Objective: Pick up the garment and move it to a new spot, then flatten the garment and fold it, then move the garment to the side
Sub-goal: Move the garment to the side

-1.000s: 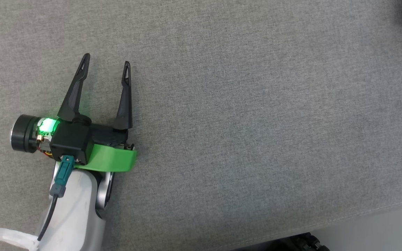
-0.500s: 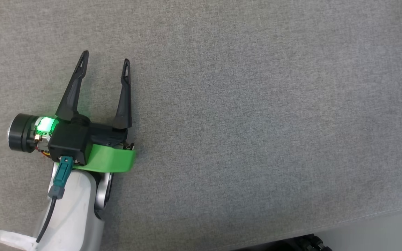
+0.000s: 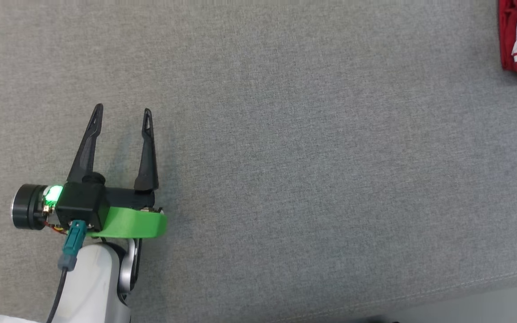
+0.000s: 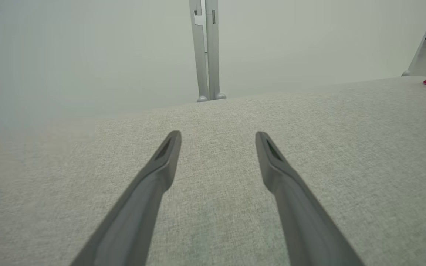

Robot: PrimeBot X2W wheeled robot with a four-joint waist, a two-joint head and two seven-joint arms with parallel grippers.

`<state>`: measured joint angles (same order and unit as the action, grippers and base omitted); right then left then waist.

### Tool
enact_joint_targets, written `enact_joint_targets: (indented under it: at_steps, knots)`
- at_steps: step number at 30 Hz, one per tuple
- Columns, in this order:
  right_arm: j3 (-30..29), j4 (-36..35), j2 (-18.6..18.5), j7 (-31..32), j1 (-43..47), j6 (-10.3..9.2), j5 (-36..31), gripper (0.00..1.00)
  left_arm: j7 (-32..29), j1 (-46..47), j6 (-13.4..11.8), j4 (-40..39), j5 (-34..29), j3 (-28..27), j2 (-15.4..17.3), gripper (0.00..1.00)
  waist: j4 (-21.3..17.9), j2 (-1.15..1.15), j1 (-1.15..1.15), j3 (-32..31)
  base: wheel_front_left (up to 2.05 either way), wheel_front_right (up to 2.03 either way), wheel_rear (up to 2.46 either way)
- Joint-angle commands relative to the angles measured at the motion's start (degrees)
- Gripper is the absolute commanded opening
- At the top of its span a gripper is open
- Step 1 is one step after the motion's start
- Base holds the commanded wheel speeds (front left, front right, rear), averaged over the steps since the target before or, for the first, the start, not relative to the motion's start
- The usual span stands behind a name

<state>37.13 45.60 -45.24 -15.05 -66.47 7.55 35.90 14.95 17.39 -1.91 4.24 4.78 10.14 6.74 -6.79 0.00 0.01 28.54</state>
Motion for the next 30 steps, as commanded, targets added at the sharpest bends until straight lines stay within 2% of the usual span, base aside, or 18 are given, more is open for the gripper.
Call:
enact_joint_targets:
  at_steps: [1,14,30]
  knots:
    - [-2.08,-1.83,1.13,-0.13,2.86,-0.13,-1.49,1.0,0.23,-1.34,-0.43,-0.17,0.82,-0.49,0.06,1.0,1.09,0.0,-0.01,-3.98,0.0,0.0,0.0]
    - [-19.07,-17.23,15.7,-0.13,27.41,-0.13,-11.03,1.0,0.21,-8.61,-0.35,0.64,2.84,-3.73,-0.71,1.0,3.53,0.0,-0.01,-14.15,0.0,0.0,0.0]
    - [-27.31,-29.53,27.63,-0.15,50.88,-0.13,-15.73,1.0,0.21,-12.39,1.43,4.35,3.61,-5.75,-1.98,1.0,7.61,0.0,-0.01,-22.7,0.0,0.0,0.0]
